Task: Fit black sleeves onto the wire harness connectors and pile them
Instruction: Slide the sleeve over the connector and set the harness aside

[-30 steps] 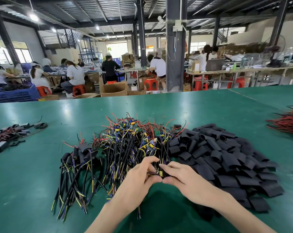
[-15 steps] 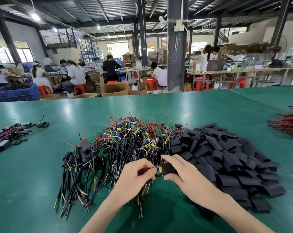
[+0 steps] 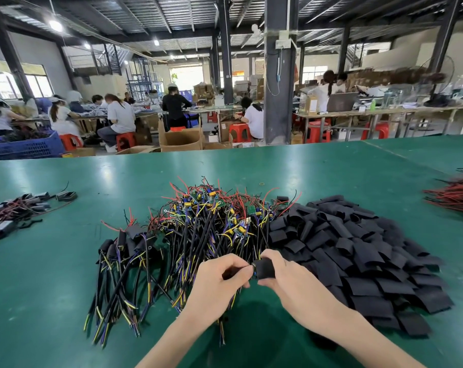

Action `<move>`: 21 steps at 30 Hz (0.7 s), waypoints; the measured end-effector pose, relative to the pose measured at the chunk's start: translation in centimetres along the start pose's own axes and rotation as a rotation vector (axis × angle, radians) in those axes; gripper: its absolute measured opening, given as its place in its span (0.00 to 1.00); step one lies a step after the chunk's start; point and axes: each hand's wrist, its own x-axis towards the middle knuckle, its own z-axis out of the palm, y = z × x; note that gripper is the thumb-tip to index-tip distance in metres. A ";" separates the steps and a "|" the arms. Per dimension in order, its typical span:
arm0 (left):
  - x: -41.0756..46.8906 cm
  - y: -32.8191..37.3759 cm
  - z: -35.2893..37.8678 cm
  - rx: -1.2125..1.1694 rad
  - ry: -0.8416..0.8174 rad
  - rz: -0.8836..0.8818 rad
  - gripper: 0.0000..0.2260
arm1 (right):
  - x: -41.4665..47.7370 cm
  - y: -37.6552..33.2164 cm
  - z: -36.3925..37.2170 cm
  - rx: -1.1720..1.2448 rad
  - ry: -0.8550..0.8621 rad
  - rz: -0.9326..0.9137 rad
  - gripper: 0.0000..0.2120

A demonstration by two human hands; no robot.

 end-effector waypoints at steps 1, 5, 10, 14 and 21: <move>0.0 0.0 0.1 -0.001 -0.002 -0.001 0.09 | -0.1 0.0 0.2 0.016 -0.003 -0.008 0.17; -0.1 -0.3 0.3 -0.008 -0.022 0.006 0.08 | -0.3 0.1 0.6 0.012 -0.023 -0.037 0.15; 0.0 -0.7 0.2 0.085 -0.020 0.041 0.07 | -0.3 -0.1 0.6 0.046 -0.061 -0.014 0.28; 0.8 -0.2 -2.2 0.176 0.220 0.156 0.07 | -0.4 -0.9 -0.3 -0.072 0.099 -0.156 0.45; 2.6 -3.8 -10.8 0.442 0.856 -0.226 0.05 | 0.5 0.6 -1.5 -0.246 0.377 0.098 0.38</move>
